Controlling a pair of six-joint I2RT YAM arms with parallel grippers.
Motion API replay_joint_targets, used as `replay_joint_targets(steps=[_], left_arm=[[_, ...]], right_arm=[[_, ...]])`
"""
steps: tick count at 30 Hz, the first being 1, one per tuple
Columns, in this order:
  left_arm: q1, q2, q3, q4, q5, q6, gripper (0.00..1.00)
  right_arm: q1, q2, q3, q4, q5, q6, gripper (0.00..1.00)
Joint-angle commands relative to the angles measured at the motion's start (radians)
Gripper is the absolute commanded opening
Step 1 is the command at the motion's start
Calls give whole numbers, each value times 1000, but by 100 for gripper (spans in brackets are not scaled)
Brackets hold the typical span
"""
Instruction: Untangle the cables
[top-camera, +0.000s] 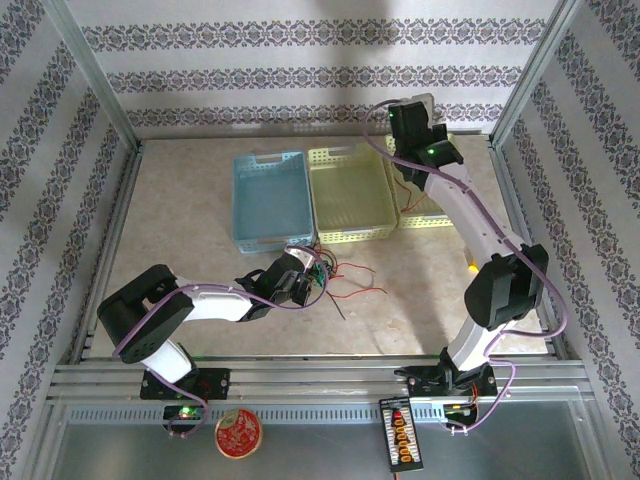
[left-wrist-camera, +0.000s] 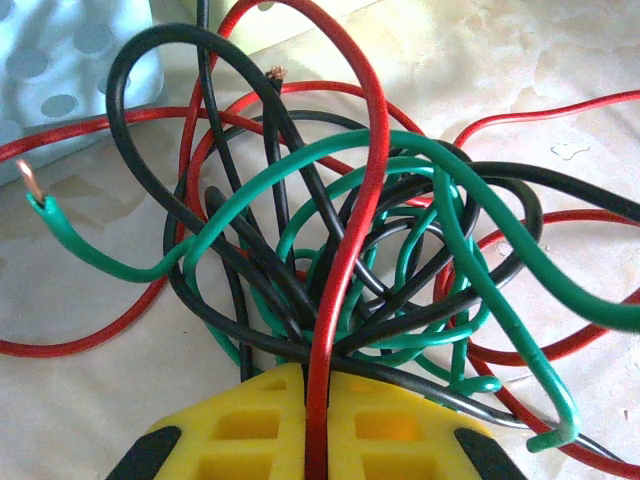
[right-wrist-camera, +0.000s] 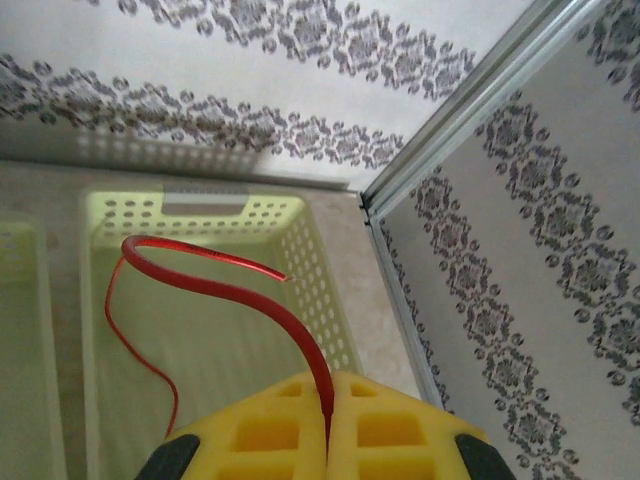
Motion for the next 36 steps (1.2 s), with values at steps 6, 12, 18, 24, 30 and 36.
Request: replay_joint_targets(steps=[6, 12, 18, 24, 30, 36], left_arm=[[2, -5, -18, -159, 31, 20, 0], [2, -9, -11, -174, 34, 22, 0], [3, -15, -11, -178, 37, 28, 0], [3, -9, -12, -170, 43, 30, 0], [2, -11, -25, -138, 51, 38, 0], [2, -21, -36, -115, 64, 50, 0]], right_arm=[[-99, 125, -27, 14, -100, 98, 0], [-122, 223, -12, 12, -129, 116, 0], [-193, 241, -16, 11, -335, 216, 24], [-196, 134, -116, 73, -395, 263, 49], [-127, -71, -318, 109, -395, 275, 50], [73, -333, -624, 103, -527, 307, 50]])
